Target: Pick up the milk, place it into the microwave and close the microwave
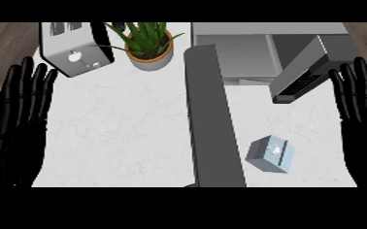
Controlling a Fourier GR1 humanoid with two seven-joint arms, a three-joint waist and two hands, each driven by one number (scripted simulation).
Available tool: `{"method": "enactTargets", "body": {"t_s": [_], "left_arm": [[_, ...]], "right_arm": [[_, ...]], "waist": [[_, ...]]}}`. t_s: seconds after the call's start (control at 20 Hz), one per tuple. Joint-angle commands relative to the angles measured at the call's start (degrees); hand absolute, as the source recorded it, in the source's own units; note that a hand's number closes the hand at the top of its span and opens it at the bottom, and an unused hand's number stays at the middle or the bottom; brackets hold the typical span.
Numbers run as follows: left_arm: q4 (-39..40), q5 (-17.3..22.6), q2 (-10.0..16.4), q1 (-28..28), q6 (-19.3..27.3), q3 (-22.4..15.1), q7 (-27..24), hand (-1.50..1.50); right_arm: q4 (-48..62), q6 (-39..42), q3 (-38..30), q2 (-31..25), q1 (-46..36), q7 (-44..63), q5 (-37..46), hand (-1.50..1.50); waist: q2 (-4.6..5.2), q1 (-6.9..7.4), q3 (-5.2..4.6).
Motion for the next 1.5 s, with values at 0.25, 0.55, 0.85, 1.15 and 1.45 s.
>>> {"method": "enactTargets", "body": {"t_s": [0.25, 0.55, 0.85, 1.15, 1.45], "left_arm": [[-0.1, -5.3, -1.2, 0.6, 2.8, -1.6, 1.7, -1.5], [0.9, 4.8, -5.5, 10.6, 0.7, -2.9, -2.7, -1.5], [-5.7, 8.7, -3.5, 15.6, -2.6, 0.1, 0.0, -1.5], [-4.1, 7.6, -4.5, 18.2, -3.8, 0.2, -3.6, -1.5], [-10.3, 9.2, -5.0, 25.2, -5.5, -0.7, -3.9, -1.5]], "right_arm": [[-11.0, -22.2, 18.3, 6.4, 3.5, 11.5, 22.0, -1.5], [-10.5, -26.3, 34.3, 6.5, 3.5, 15.4, 17.9, -1.5], [-5.0, -41.1, 42.9, 6.5, -4.8, 22.5, 30.2, -1.5], [-4.2, -40.9, 40.7, 6.4, 0.8, 20.5, 34.4, -1.5], [-3.1, -43.7, 37.9, 2.8, 6.5, 14.5, 27.9, -1.5]], "waist": [[-2.3, 0.54, 0.07], [-2.11, 0.91, 0.14], [-2.07, 1.2, 0.12], [-2.0, 0.81, 0.19], [-2.01, 0.97, 0.23]]}}
